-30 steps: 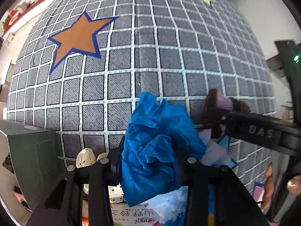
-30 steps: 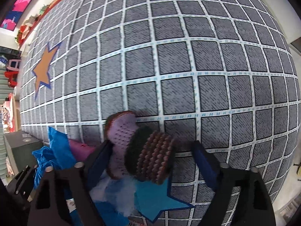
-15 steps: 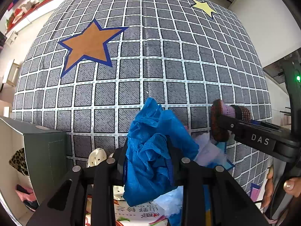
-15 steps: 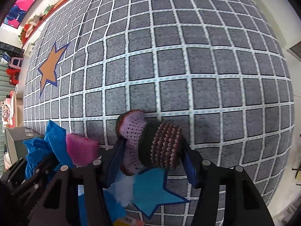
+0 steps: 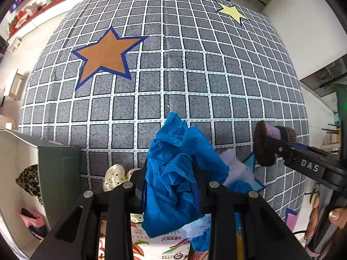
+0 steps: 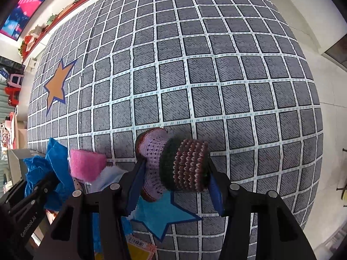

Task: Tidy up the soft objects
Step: 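Carry the blue cloth and knit hat over the white box with both tools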

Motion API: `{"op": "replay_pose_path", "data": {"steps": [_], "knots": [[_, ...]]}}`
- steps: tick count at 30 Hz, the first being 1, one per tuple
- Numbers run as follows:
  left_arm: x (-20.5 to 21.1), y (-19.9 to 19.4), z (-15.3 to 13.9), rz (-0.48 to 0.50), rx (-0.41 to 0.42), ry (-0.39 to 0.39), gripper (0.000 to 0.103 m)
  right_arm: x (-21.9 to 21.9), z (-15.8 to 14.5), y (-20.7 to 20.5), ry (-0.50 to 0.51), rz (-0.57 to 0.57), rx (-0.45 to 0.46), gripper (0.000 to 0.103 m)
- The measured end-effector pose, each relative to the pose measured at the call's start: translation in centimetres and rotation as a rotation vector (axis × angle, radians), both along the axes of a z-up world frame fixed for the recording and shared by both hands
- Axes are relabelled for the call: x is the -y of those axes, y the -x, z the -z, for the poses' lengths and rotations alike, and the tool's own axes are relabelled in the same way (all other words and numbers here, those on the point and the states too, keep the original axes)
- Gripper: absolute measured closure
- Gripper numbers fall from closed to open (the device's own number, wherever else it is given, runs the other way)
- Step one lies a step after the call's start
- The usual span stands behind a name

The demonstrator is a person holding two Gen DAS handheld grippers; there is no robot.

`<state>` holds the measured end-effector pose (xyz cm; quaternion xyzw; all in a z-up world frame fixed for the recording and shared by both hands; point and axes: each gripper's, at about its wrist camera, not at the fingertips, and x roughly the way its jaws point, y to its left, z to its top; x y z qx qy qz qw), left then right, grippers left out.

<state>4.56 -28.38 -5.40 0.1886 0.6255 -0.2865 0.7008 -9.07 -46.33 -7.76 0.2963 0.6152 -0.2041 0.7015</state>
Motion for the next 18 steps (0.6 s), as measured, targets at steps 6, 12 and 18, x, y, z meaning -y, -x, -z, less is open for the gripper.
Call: {"op": "replay_pose_path", "data": {"steps": [6,12,18], "knots": [[-0.8,0.5,-0.9,0.004,0.001,0.023,0.069,-1.2,-1.3,1.1,0.03,-0.008,0.009,0.048],[-2.2,0.9,-2.4,0.003,0.01,0.051,0.069,-3.0,-3.0,2.1,0.071,-0.015,0.005,0.048],[-4.6,0.9,-3.4,-0.029,0.014,0.074,0.069,-5.3,-4.3,3.3,0.081,0.005,0.019,0.048]]}}
